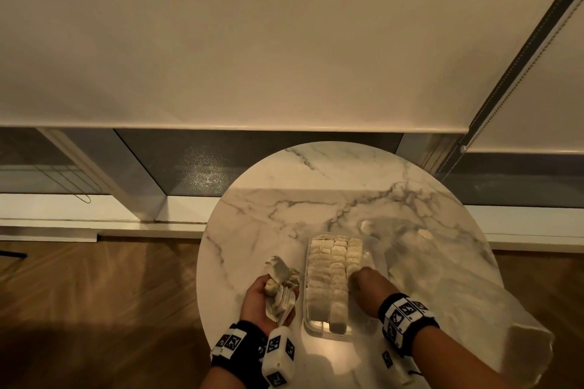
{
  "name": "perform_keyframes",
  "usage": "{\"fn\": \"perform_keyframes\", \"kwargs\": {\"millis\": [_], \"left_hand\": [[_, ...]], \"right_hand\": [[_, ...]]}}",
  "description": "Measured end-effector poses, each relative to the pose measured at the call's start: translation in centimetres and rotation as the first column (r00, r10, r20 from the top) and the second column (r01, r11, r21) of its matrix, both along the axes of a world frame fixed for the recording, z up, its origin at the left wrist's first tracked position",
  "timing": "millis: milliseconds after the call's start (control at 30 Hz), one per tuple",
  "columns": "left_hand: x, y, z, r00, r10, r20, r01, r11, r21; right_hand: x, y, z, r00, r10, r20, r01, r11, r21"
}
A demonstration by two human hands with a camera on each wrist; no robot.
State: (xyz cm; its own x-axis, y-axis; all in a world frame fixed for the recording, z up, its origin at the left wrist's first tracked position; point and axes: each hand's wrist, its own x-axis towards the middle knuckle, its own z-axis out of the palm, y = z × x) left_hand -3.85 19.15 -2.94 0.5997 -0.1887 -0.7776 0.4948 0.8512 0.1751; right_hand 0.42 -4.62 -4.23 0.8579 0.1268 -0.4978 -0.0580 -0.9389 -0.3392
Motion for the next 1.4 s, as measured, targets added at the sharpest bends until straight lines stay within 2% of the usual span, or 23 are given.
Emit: {"fn": "perform_keyframes", "kwargs": {"millis": [133, 233, 333, 400, 533, 633, 833, 900, 967, 1167, 1333, 1400], "left_hand": [[0.0, 0.1, -0.4, 0.998, -0.03, 0.058, 0.03, 1.0, 0.001], [0.2, -0.1, 0.2, 0.996, -0.047, 0.072, 0.048, 0.999, -0.018], [0.4, -0.8, 2.4, 0.993, -0.078, 0.092, 0.081, 0.996, -0.027], [0.4, -1.6, 4.7, 0.992, -0.073, 0.104, 0.074, 0.997, -0.005], [0.5, -2.8, 8.0, 0.991, 0.004, 0.137, -0.002, 1.0, -0.014], [0.8, -2.8, 6.8, 0.987, 0.05, 0.153, -0.047, 0.999, -0.02], [1.4, -1.4, 3.0, 0.982, 0.13, 0.138, -0.126, 0.991, -0.04], [1.3, -0.8, 2.5, 0.979, 0.162, 0.123, -0.154, 0.985, -0.074], [0.9, -0.9, 3.3, 0.985, 0.121, 0.124, -0.111, 0.99, -0.086], [0.6, 0.3, 2.9, 0.989, 0.138, 0.05, -0.138, 0.99, -0.015], [0.3, 0.7, 2.8, 0.988, 0.141, 0.068, -0.138, 0.989, -0.047], [0.1, 0.8, 2.8, 0.987, 0.145, 0.066, -0.137, 0.983, -0.119]], "right_hand": [[0.0, 0.2, 1.3, 0.995, -0.064, 0.072, 0.06, 0.997, 0.054], [-0.3, 1.3, 3.6, 0.982, -0.142, 0.124, 0.102, 0.954, 0.282], [-0.9, 2.9, 7.0, 0.989, -0.145, 0.008, 0.116, 0.828, 0.548], [-1.5, 4.0, 9.3, 0.987, -0.121, -0.103, 0.159, 0.759, 0.631], [-2.9, 5.8, 11.7, 0.991, -0.063, -0.119, 0.125, 0.754, 0.645], [-3.5, 7.0, 11.8, 0.993, -0.016, -0.118, 0.088, 0.759, 0.645], [-3.8, 7.8, 11.5, 1.0, -0.009, -0.01, 0.014, 0.797, 0.604], [-3.7, 7.7, 11.3, 1.0, -0.016, -0.006, 0.017, 0.802, 0.597], [-3.7, 7.5, 11.2, 0.999, -0.044, -0.008, 0.04, 0.799, 0.6], [-4.0, 7.4, 11.6, 0.976, -0.149, -0.156, 0.216, 0.681, 0.7], [-4.1, 7.2, 12.2, 0.947, -0.198, -0.253, 0.321, 0.572, 0.755], [-4.2, 6.9, 12.1, 0.95, -0.204, -0.237, 0.312, 0.559, 0.768]]}}
